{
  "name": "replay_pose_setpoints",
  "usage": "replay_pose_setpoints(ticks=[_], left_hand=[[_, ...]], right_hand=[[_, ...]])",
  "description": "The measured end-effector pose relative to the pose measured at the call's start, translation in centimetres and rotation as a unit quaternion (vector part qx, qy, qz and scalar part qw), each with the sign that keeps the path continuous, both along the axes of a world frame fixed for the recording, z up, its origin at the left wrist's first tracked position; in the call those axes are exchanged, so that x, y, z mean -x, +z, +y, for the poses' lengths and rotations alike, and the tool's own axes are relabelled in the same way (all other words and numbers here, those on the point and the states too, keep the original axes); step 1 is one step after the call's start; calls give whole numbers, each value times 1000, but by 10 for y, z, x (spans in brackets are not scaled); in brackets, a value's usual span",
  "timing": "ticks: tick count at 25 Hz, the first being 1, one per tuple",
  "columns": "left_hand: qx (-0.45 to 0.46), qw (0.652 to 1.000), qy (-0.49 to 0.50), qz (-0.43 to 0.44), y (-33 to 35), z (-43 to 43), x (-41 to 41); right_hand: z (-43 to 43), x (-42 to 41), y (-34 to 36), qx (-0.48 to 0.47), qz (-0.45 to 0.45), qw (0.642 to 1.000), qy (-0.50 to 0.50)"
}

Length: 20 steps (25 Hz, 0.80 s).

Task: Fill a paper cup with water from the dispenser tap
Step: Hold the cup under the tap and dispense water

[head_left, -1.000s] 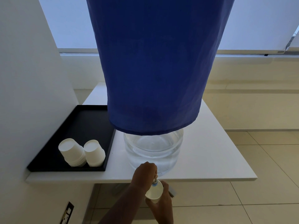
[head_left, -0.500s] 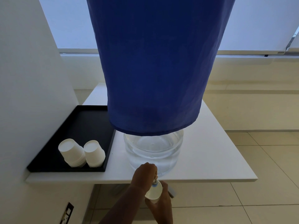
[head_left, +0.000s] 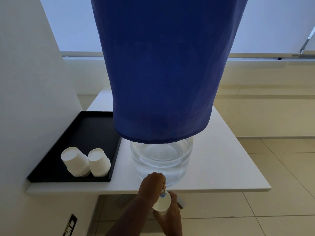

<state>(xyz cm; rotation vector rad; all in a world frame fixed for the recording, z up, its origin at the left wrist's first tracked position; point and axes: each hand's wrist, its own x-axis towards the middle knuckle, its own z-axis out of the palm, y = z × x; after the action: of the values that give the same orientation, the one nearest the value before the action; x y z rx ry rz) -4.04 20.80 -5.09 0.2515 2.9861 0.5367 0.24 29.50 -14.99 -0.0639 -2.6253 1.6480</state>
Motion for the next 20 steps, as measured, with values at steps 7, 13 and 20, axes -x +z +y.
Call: replay_pose_setpoints(ticks=[7, 13, 20], left_hand=[[-8, 1000, 2, 13, -4, -1, -1], [15, 999, -11, 48, -11, 0, -16], [147, 977, -72, 134, -32, 16, -57]], right_hand=[[0, 2, 1, 6, -15, 1000, 2], [1, 0, -1, 9, -17, 999, 25], [-1, 2, -11, 17, 19, 999, 22]])
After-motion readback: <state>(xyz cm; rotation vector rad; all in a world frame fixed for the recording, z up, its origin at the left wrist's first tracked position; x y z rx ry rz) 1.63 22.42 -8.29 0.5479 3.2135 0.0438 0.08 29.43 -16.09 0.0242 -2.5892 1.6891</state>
